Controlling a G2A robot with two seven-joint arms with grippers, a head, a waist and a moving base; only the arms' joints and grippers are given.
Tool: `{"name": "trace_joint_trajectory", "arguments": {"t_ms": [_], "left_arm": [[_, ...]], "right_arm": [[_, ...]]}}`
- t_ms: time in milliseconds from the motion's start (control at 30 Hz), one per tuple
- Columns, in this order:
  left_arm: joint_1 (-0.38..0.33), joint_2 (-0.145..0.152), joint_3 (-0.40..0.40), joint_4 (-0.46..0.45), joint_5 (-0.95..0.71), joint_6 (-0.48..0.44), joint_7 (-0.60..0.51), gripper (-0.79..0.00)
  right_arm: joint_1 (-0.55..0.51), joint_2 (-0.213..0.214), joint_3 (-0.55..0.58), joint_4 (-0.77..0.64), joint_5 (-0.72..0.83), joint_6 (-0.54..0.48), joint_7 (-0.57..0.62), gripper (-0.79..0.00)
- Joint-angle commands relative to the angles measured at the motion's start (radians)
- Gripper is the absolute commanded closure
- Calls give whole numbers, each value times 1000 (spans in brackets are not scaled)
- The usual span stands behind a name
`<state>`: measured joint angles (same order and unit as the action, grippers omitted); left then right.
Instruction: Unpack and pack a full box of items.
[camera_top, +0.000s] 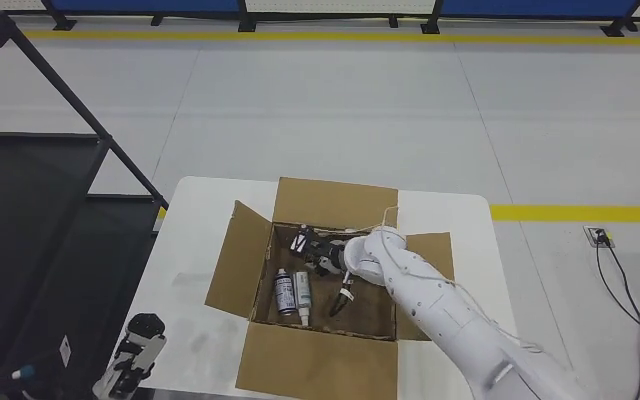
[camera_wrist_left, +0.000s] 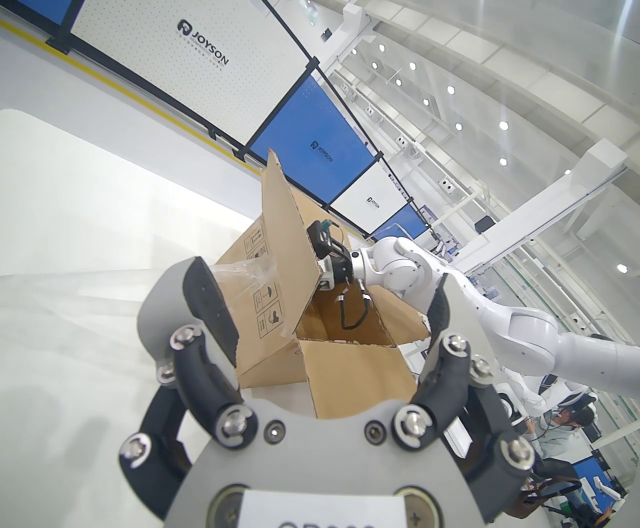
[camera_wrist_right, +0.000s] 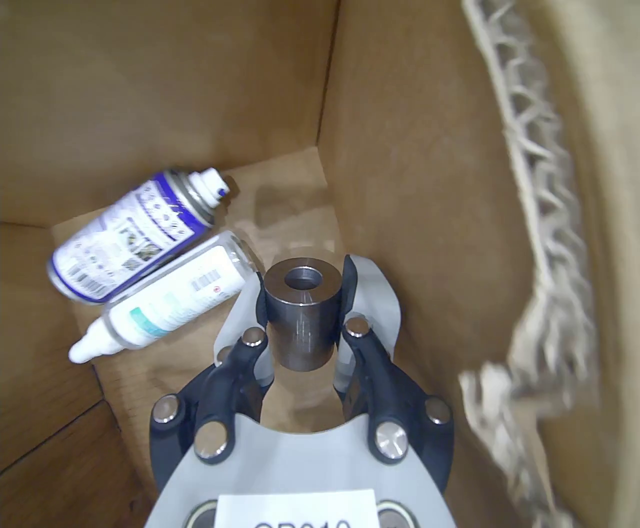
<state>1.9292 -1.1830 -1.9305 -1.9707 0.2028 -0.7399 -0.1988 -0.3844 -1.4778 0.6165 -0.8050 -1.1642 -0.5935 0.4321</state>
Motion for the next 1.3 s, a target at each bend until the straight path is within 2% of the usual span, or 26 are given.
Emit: {"name": "trace_joint_trajectory", "arguments": {"t_ms": [0, 167, 233, 333, 867, 967, 1133, 1267], "left_arm": [[-3, 0, 3, 0, 3, 1, -2, -785], [-9, -1, 12, 1, 11, 8, -6, -785], [-10, -1, 16, 4, 13, 5, -7, -785], [-12, -2, 20, 10, 16, 4, -6, -785], [-16, -3, 53, 36, 24, -5, -26, -785], [-20, -2, 62, 37, 31, -3, -38, -785], [-46, 0, 89, 31, 44, 14, -71, -785], [-66, 2, 111, 15, 67, 33, -91, -785]], "right_arm": [[-68, 56, 73, -123, -32, -35, -15, 0], [-338, 186, 329, -506, -96, -120, -65, 0], [-437, 218, 407, -633, -133, -152, -78, 0], [-544, 246, 484, -752, -189, -162, -124, 0], [-551, 247, 497, -753, -161, -148, -146, 0], [-587, 263, 585, -780, -88, -195, -211, 0], [-730, 300, 801, -851, -10, -279, -366, 0], [-827, 323, 953, -836, 31, -338, -444, 0]]}}
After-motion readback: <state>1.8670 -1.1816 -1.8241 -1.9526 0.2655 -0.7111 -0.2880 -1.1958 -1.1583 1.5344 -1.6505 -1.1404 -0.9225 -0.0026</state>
